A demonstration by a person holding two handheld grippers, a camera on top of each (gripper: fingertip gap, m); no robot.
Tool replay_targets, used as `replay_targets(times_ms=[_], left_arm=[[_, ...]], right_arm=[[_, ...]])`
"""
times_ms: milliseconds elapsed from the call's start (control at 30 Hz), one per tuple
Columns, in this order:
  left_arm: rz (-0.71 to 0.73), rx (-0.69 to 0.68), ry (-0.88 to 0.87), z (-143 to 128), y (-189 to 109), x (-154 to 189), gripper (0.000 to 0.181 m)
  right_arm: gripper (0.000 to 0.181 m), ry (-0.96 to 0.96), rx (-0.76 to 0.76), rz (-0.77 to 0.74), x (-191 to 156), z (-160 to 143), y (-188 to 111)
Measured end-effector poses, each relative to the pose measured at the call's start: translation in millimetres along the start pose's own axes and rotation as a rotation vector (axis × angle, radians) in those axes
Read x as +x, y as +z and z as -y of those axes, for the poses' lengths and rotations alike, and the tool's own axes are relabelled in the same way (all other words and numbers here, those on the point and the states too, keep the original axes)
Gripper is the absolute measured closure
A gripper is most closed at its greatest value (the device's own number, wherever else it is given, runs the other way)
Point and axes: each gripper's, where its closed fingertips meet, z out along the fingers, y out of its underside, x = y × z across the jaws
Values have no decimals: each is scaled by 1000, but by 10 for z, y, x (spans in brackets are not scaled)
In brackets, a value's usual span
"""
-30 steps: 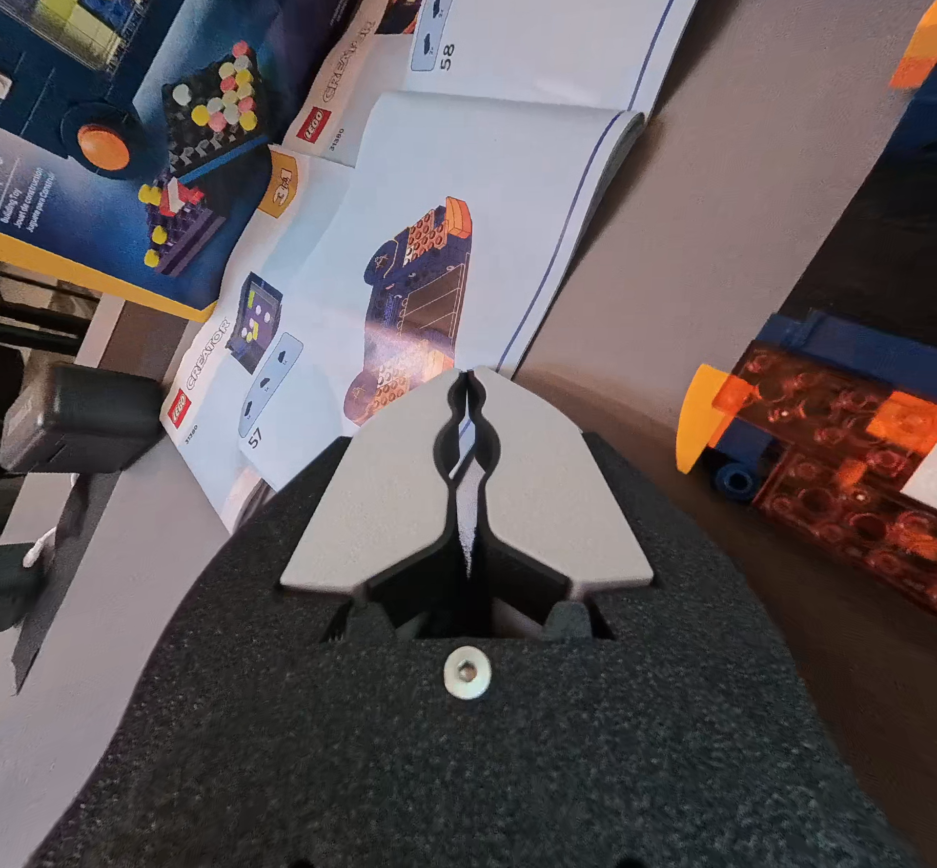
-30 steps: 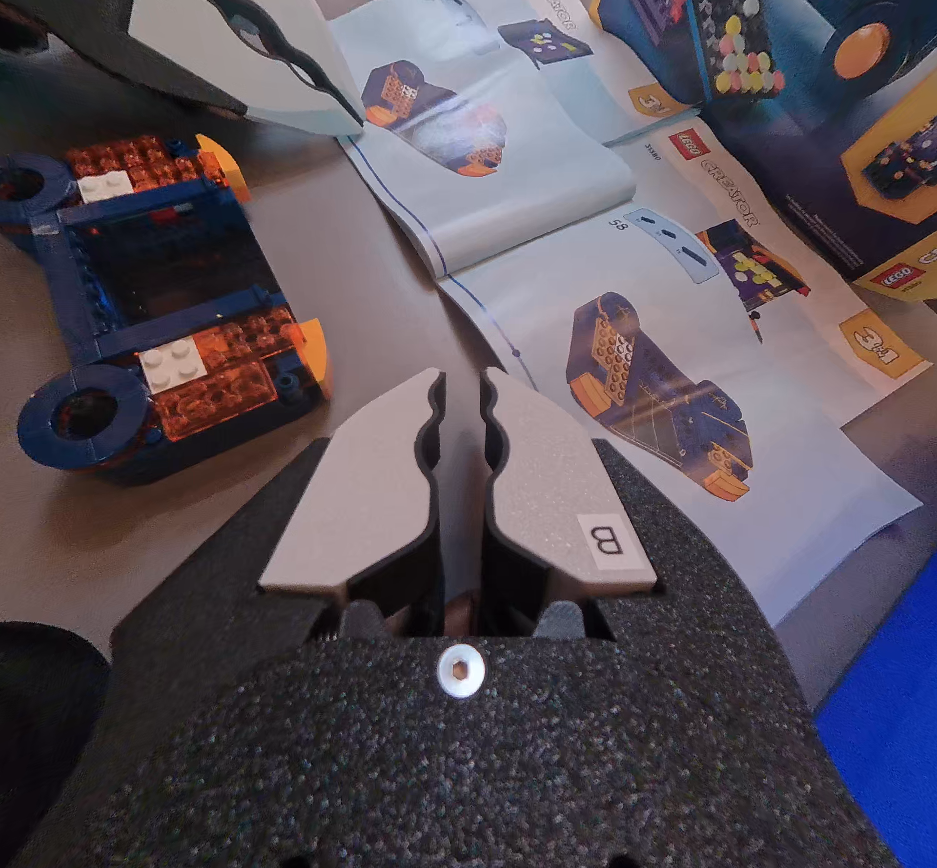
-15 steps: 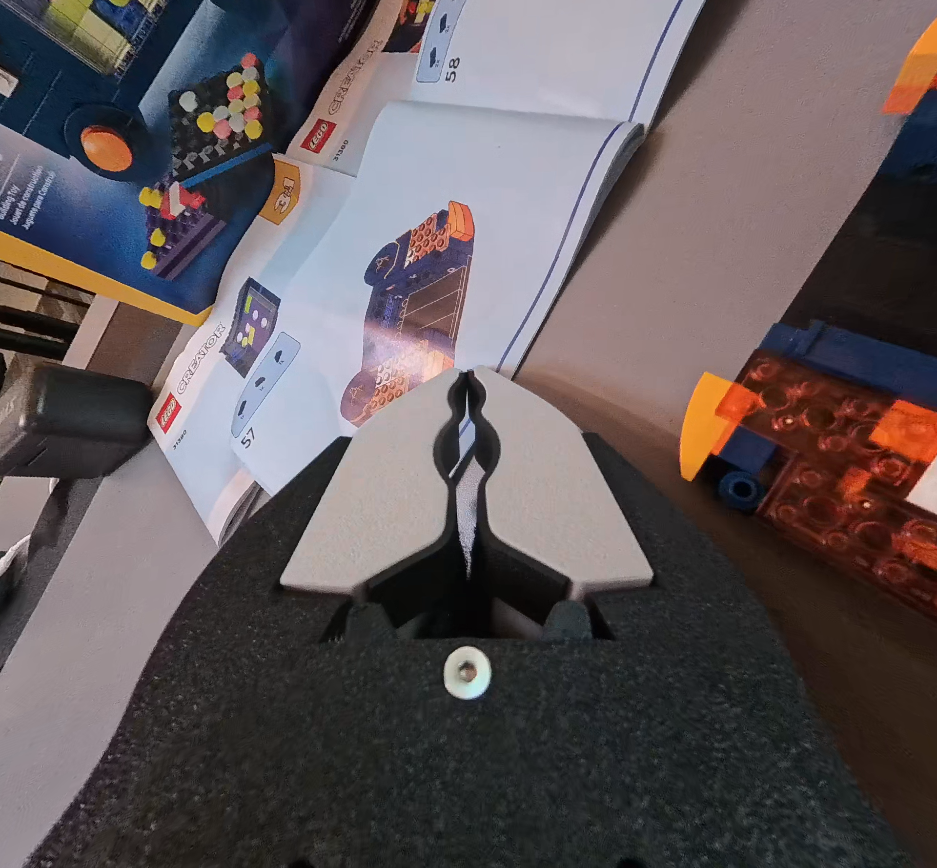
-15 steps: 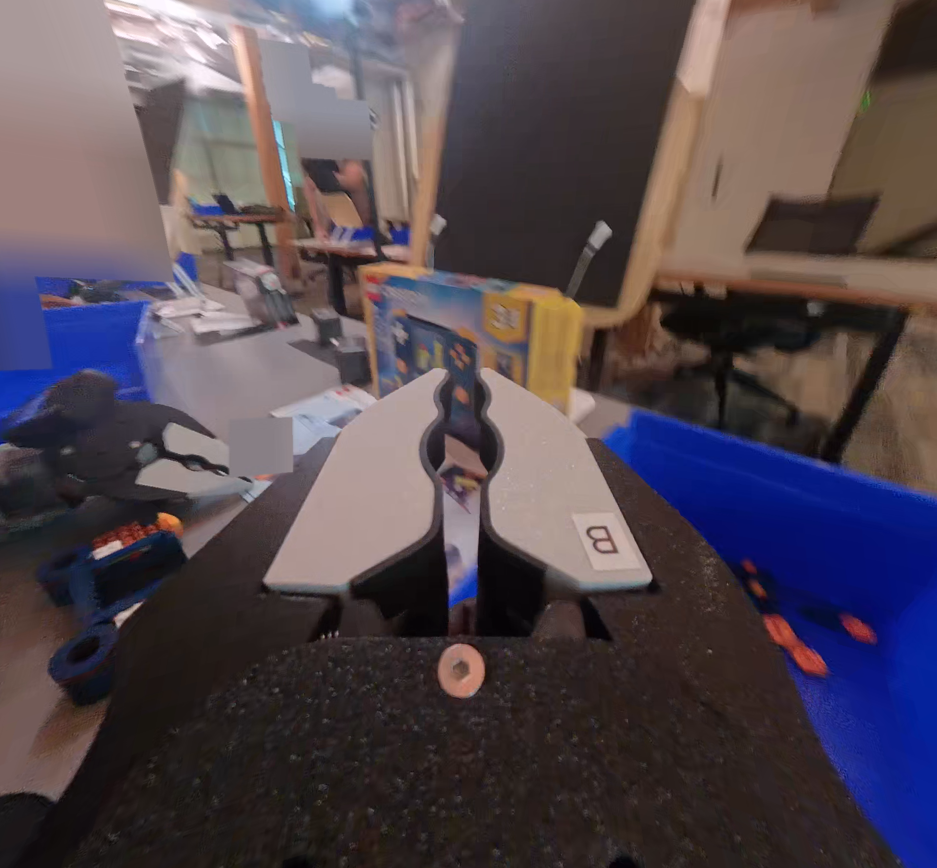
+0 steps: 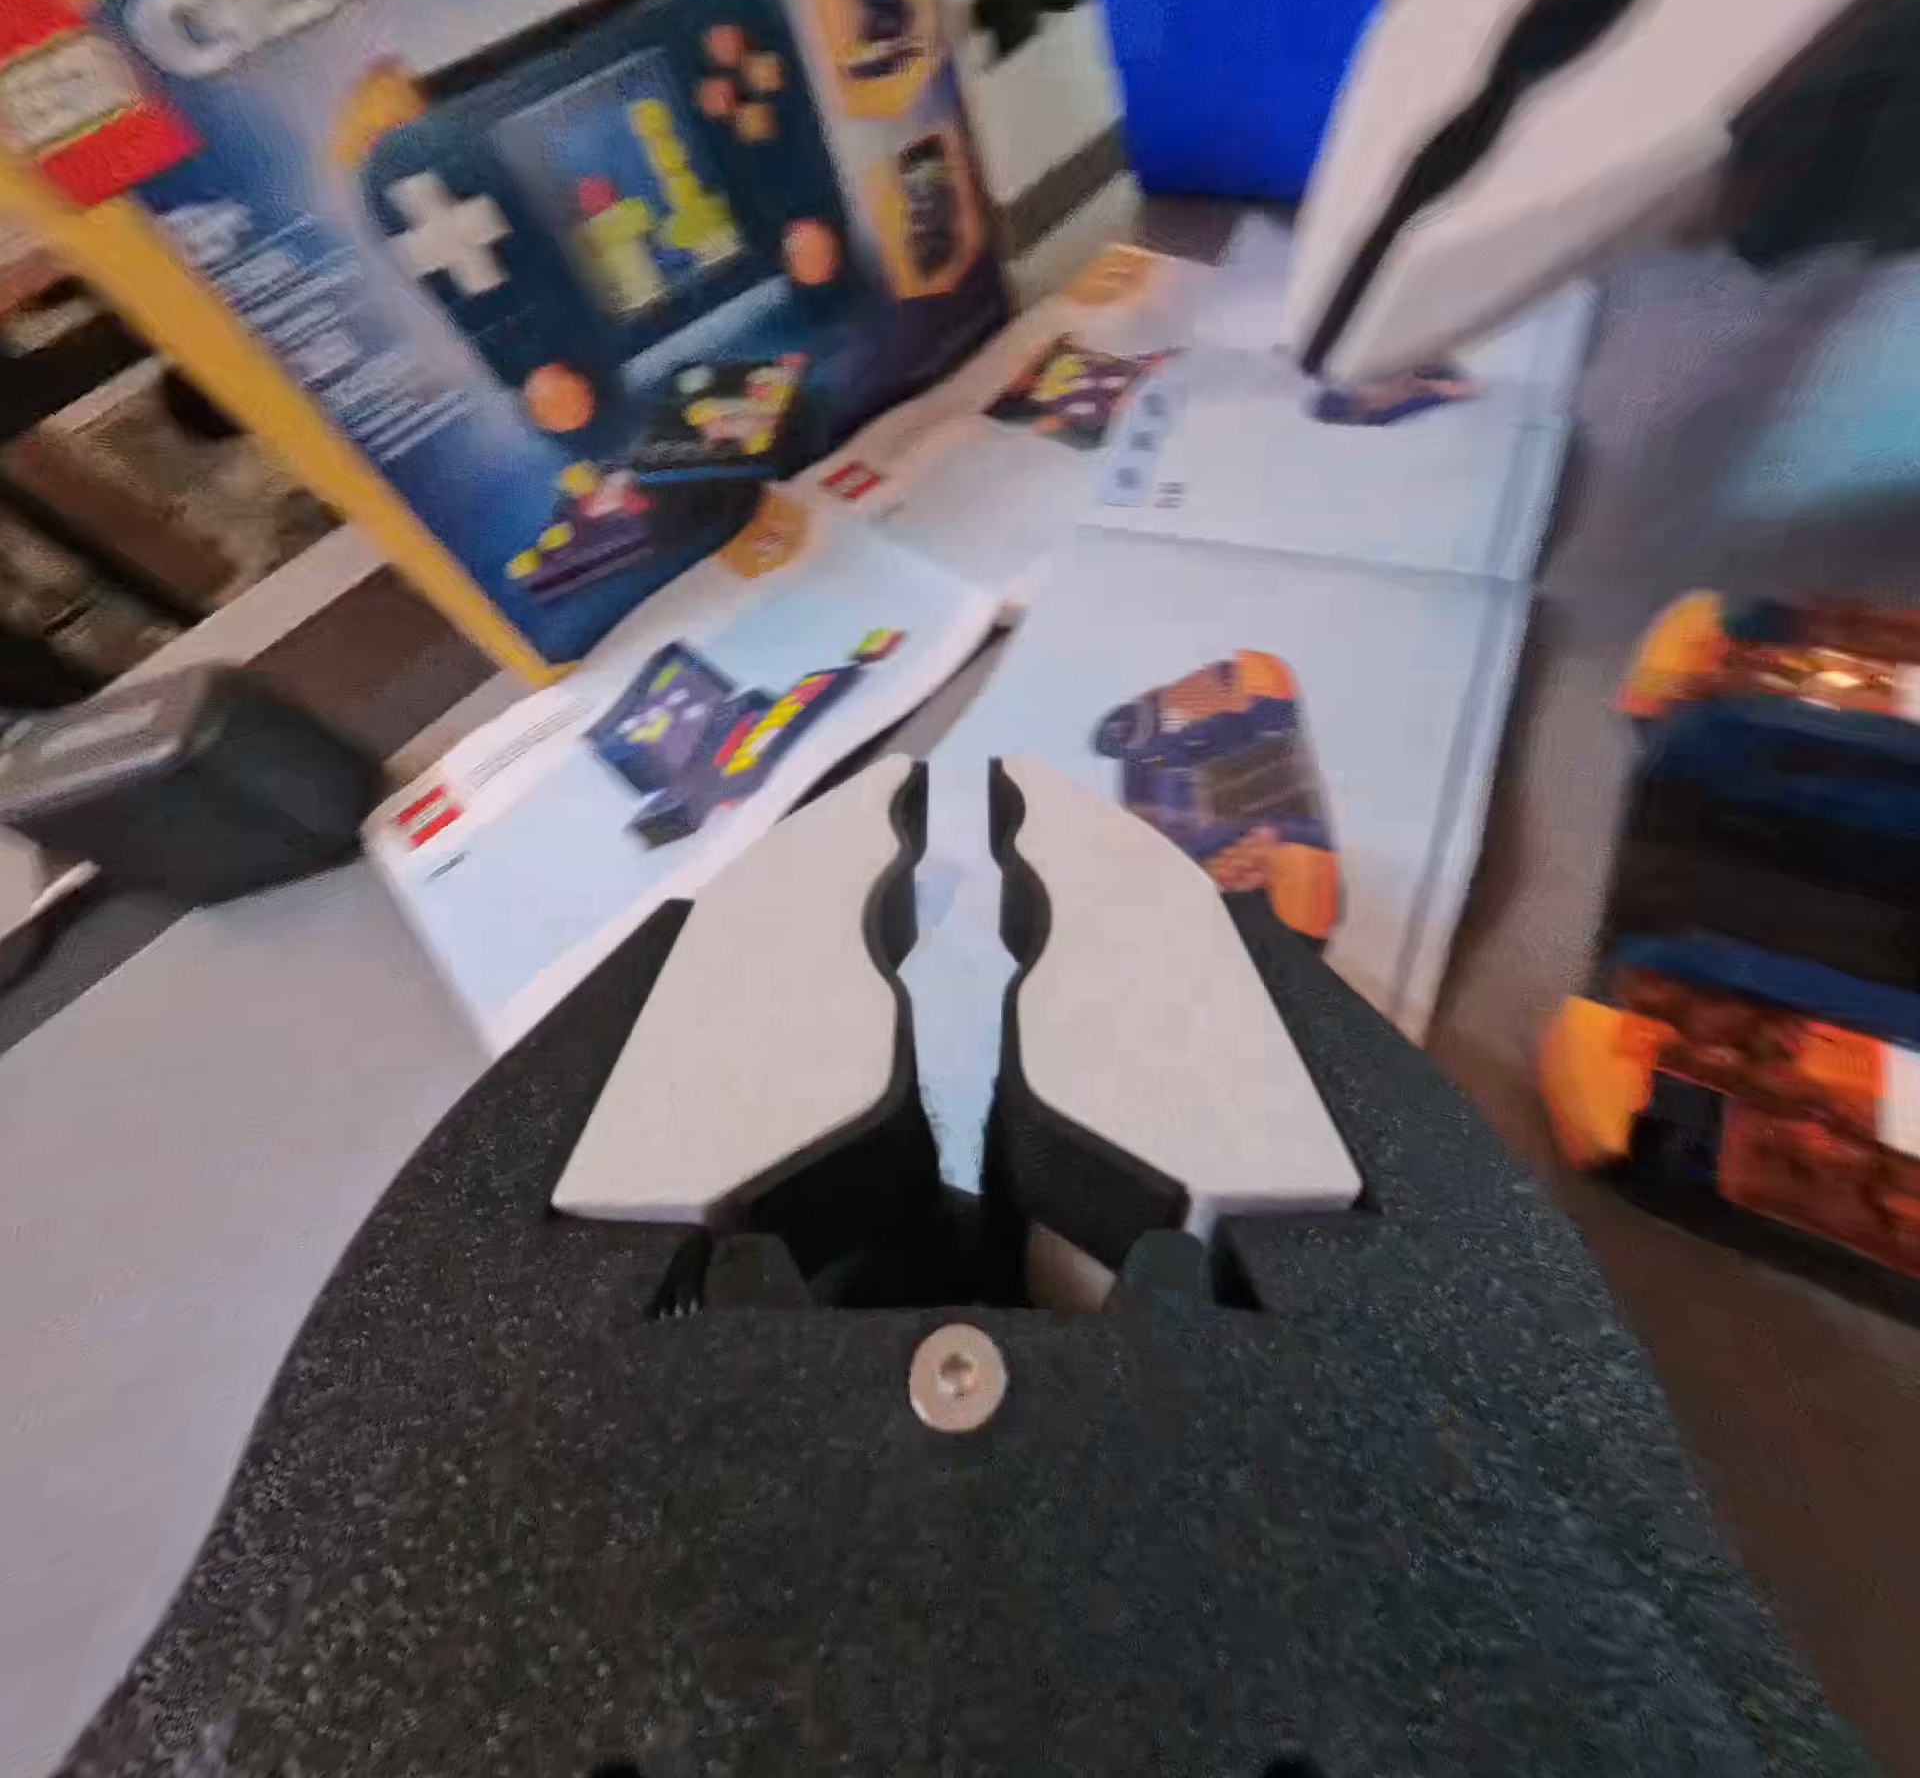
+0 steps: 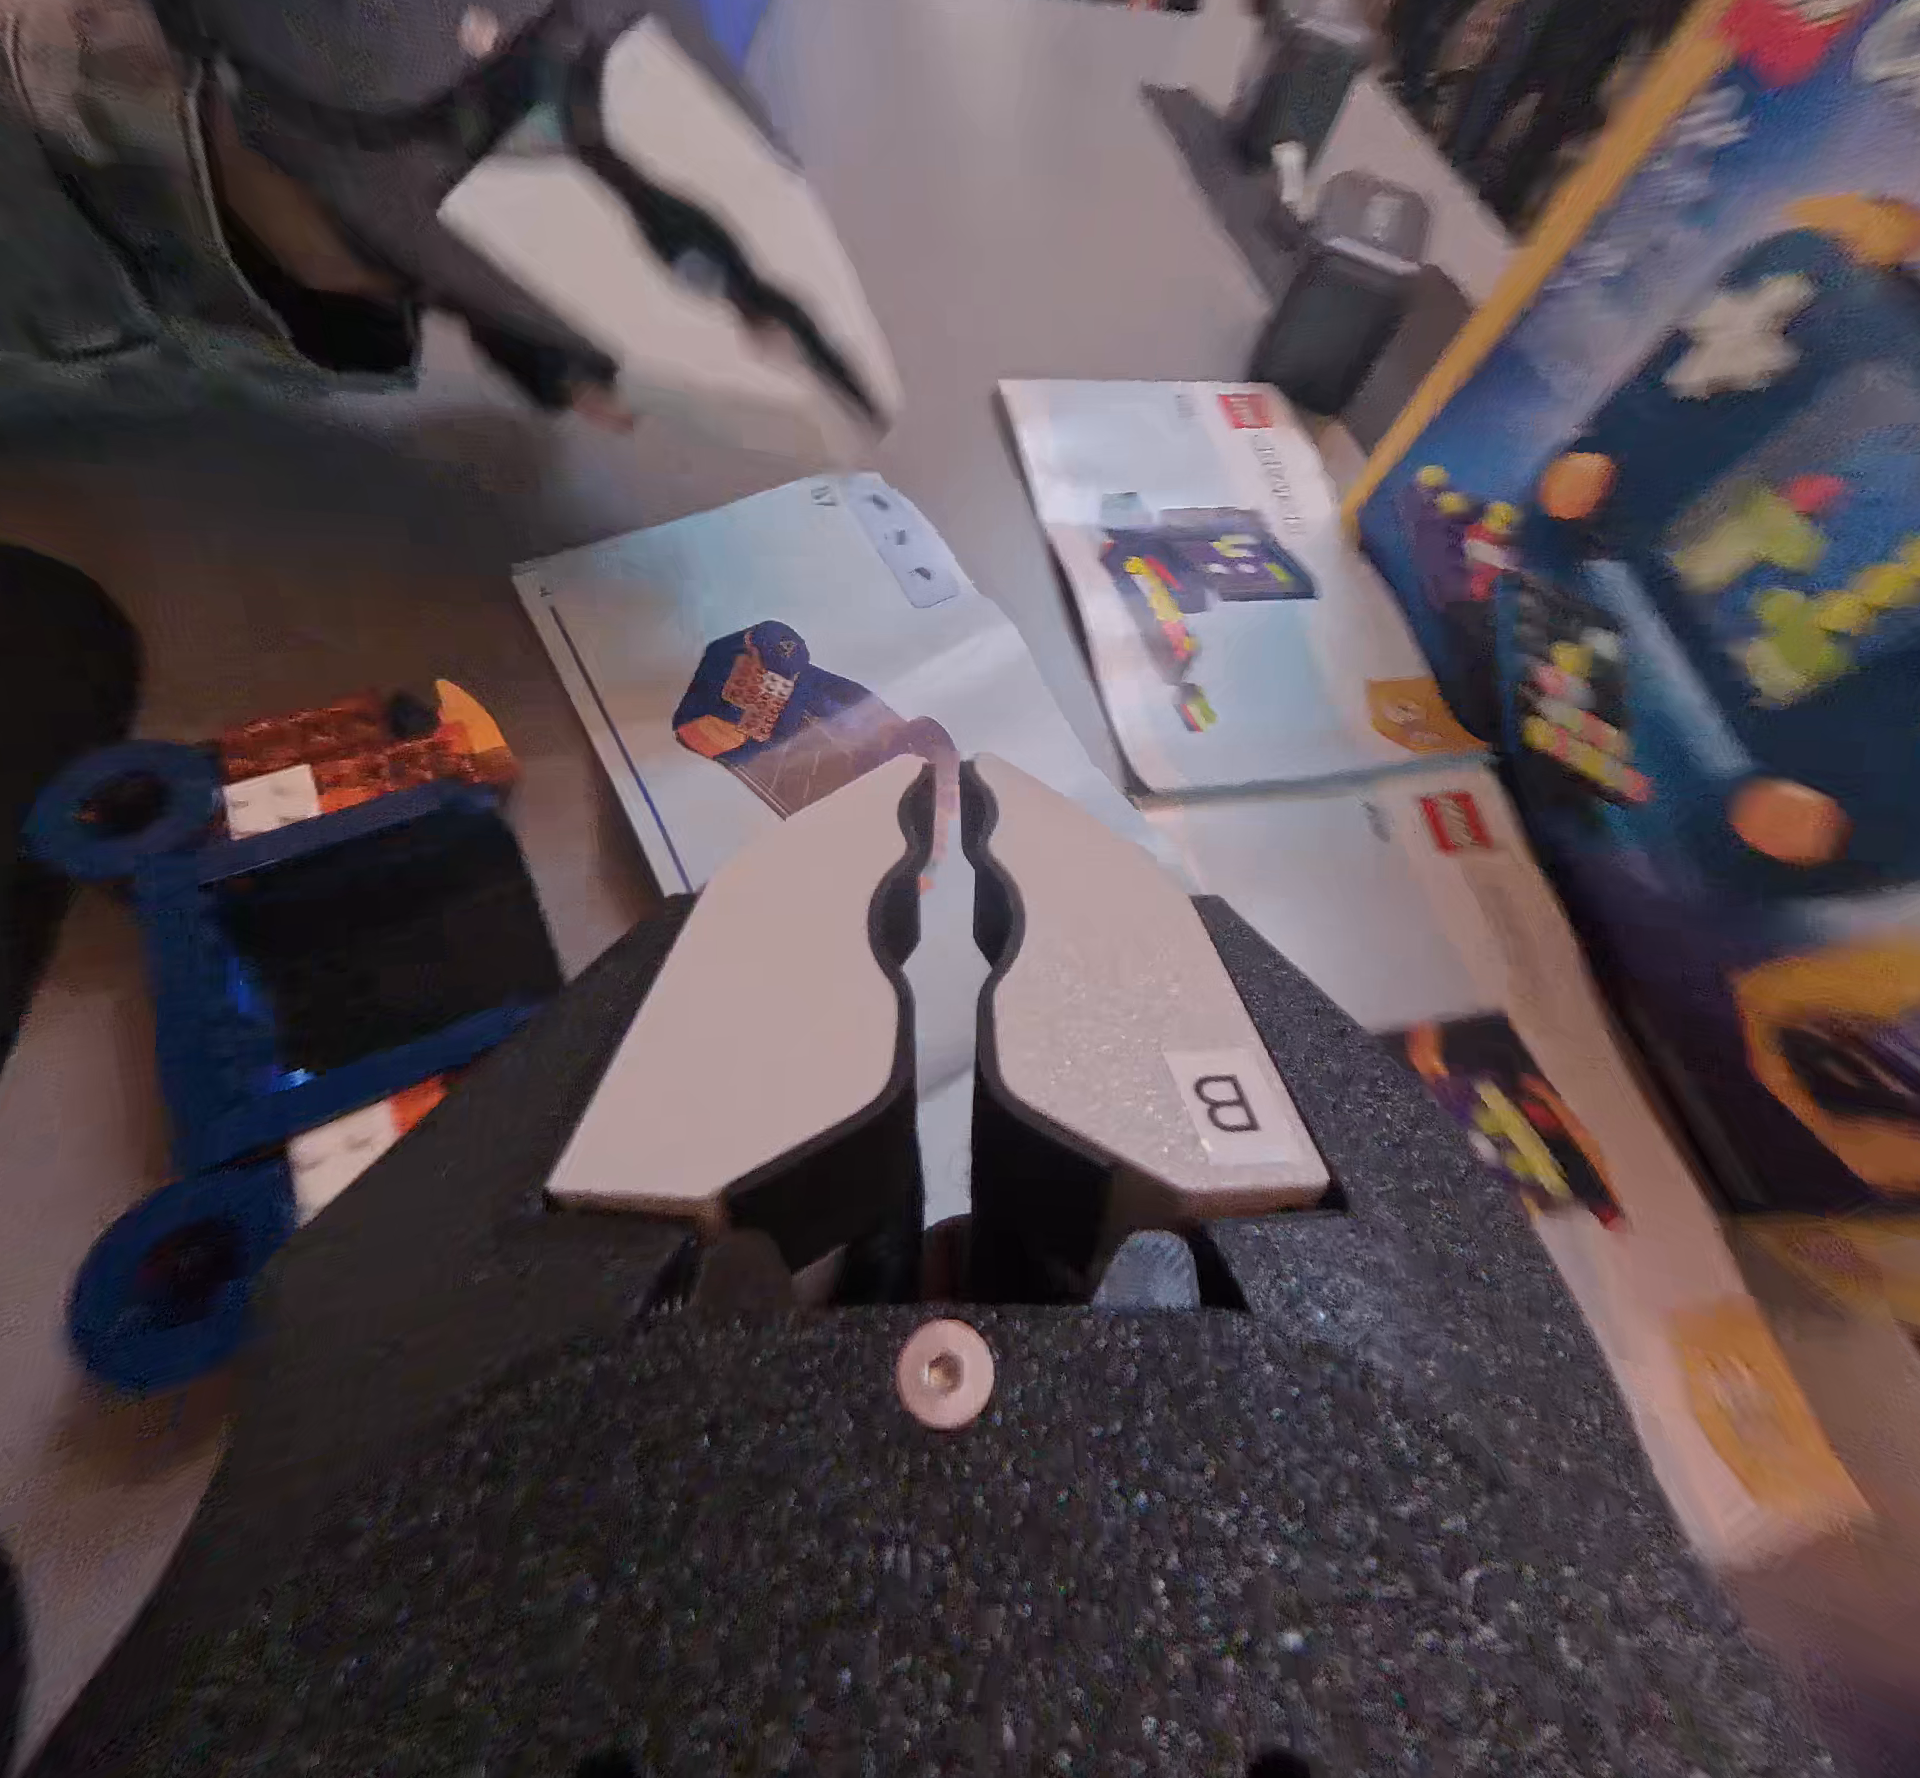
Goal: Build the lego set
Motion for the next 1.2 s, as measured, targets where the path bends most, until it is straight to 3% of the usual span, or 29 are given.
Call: replay_targets(times_ms=[67, 100, 200, 300, 1200], left_arm=[[155, -73, -85, -217, -70, -367, 170], [153, -144, -92, -391, -75, -421, 170], [-108, -316, -236, -780, -30, -150, 169], [-184, -307, -284, -770, -72, -65, 177], [-120, -313, -228, -763, -35, -48, 180]], right_arm=[[177, -23, -27, 123, -118, -110, 308], [177, -30, -45, 142, -129, -196, 430], [180, -14, -165, 156, -121, -511, 628], [181, -42, -173, 155, -148, -537, 608], [181, -96, -173, 100, -148, -568, 556]])
